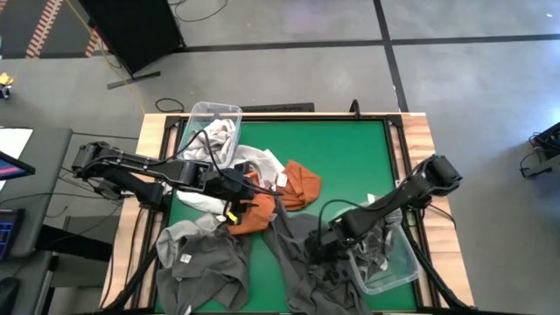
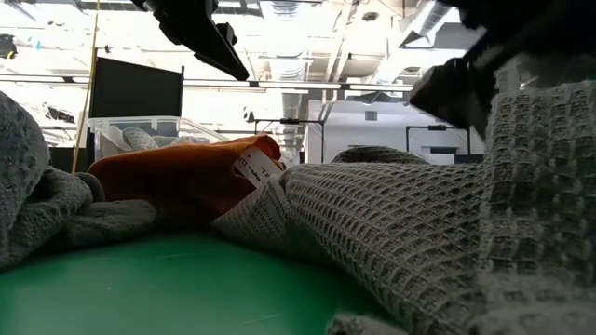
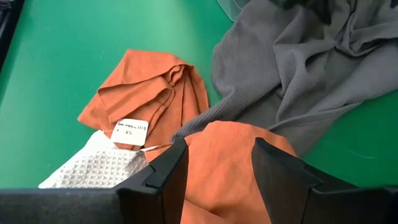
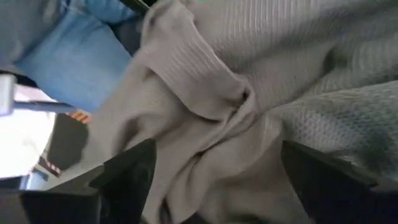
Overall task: Sort towels by color in basket
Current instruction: Put the right gray towel into the bottom transparent bin
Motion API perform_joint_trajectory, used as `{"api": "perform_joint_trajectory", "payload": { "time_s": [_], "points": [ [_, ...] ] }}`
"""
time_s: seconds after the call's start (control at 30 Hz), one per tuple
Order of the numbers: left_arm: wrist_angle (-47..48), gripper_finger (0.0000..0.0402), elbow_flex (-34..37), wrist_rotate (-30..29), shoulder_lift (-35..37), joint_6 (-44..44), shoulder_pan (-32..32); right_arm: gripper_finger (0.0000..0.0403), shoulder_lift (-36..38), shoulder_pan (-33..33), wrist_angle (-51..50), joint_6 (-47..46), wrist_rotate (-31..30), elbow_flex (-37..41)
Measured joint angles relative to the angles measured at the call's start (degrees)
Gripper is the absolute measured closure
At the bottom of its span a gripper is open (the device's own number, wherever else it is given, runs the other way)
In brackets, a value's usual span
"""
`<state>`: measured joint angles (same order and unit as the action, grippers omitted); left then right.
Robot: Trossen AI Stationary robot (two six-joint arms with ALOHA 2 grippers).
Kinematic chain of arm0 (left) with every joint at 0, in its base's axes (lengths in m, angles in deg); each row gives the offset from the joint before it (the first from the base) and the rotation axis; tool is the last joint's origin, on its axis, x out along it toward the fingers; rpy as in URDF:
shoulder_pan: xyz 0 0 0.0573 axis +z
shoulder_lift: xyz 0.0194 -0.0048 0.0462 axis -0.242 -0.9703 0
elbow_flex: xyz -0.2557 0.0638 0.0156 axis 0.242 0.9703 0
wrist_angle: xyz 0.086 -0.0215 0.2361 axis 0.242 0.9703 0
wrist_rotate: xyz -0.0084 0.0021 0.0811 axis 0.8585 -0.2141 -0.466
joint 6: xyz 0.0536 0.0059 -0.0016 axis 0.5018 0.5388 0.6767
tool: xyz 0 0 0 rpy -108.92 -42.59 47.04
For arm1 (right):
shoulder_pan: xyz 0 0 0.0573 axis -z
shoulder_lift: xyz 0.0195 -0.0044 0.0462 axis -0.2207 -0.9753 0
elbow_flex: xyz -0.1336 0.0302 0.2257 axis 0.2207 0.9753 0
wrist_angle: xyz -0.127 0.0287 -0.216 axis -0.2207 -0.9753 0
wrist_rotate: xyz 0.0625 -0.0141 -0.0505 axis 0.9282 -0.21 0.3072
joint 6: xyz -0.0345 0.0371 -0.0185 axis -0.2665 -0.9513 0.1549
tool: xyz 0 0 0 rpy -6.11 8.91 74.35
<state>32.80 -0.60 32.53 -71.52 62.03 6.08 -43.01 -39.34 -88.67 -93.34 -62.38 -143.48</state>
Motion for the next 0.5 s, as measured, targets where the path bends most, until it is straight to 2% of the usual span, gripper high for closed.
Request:
{"api": "perform_joint_trajectory", "payload": {
  "time_s": [0.33,0.5],
  "points": [
    [-0.02,0.0234,0.0,0.0,0.0,-0.02,0.02,0.0019,-7.98,0.06,0.02,6.54,-0.14,-0.22],
    [-0.02,0.0234,0.0,0.0,0.0,-0.02,0.0,0.0022,-9.69,0.13,-0.61,6.57,-3.22,-0.35]
  ]
}}
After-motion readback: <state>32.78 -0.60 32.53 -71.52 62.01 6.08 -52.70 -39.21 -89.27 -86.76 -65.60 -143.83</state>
